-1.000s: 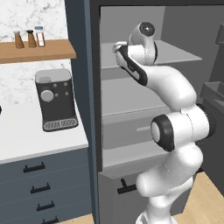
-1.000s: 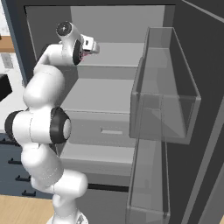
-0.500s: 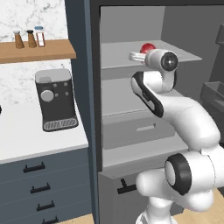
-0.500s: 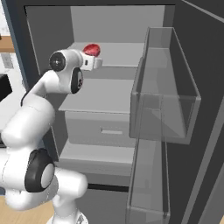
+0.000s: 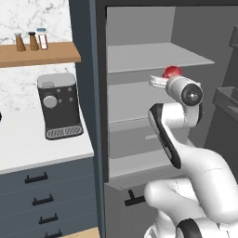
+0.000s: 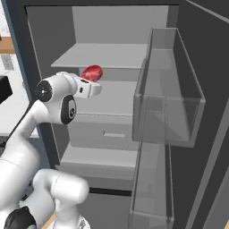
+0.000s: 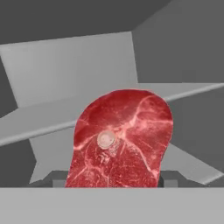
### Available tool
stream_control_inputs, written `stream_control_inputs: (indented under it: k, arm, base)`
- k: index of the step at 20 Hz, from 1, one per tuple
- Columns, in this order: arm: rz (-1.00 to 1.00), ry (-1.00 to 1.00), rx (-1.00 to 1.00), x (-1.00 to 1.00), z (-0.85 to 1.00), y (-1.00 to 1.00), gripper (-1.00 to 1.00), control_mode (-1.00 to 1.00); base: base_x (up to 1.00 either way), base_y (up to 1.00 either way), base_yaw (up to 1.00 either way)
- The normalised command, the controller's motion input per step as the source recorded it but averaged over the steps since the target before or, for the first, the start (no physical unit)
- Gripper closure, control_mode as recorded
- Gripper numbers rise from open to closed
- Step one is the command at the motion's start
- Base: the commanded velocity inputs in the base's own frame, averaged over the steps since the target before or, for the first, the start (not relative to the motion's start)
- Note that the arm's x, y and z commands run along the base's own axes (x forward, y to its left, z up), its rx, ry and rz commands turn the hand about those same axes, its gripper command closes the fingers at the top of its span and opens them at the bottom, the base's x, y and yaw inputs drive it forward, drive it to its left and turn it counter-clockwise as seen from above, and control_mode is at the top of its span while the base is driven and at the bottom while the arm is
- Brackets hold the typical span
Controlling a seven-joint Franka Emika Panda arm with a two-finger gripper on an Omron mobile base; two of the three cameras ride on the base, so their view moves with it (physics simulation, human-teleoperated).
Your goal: Place one lime and one steak in each tupperware on the nearby counter, to pack two identical lunches.
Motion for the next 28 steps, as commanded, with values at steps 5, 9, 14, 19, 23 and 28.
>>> stream_control_inputs:
  k: [5, 9, 14, 19, 23, 28]
  arm:
    - [0.0, 0.29, -0.01, -0.95, -0.58, -0.03, 1.0, -1.0]
    - [0.0, 0.4, 0.03, -0.49, -0.61, -0.31, 1.0, -1.0]
    - [0.0, 0.14, 0.0, -0.36, -0.2, 0.0, 1.0, 1.0]
    - [0.0, 0.0, 0.0, 0.0, 0.0, 0.0, 1.0, 1.0]
    - [0.0, 0.0, 0.0, 0.0, 0.0, 0.0, 1.0, 1.0]
    - [0.0, 0.0, 0.0, 0.0, 0.0, 0.0, 1.0, 1.0]
  base:
    - [0.0, 0.0, 0.0]
    - [0.0, 0.0, 0.0]
    - [-0.4, 0.0, 0.0]
    - [-0.89, 0.38, 0.21]
    - [-0.22, 1.0, 0.37]
    - [0.0, 1.0, 0.37]
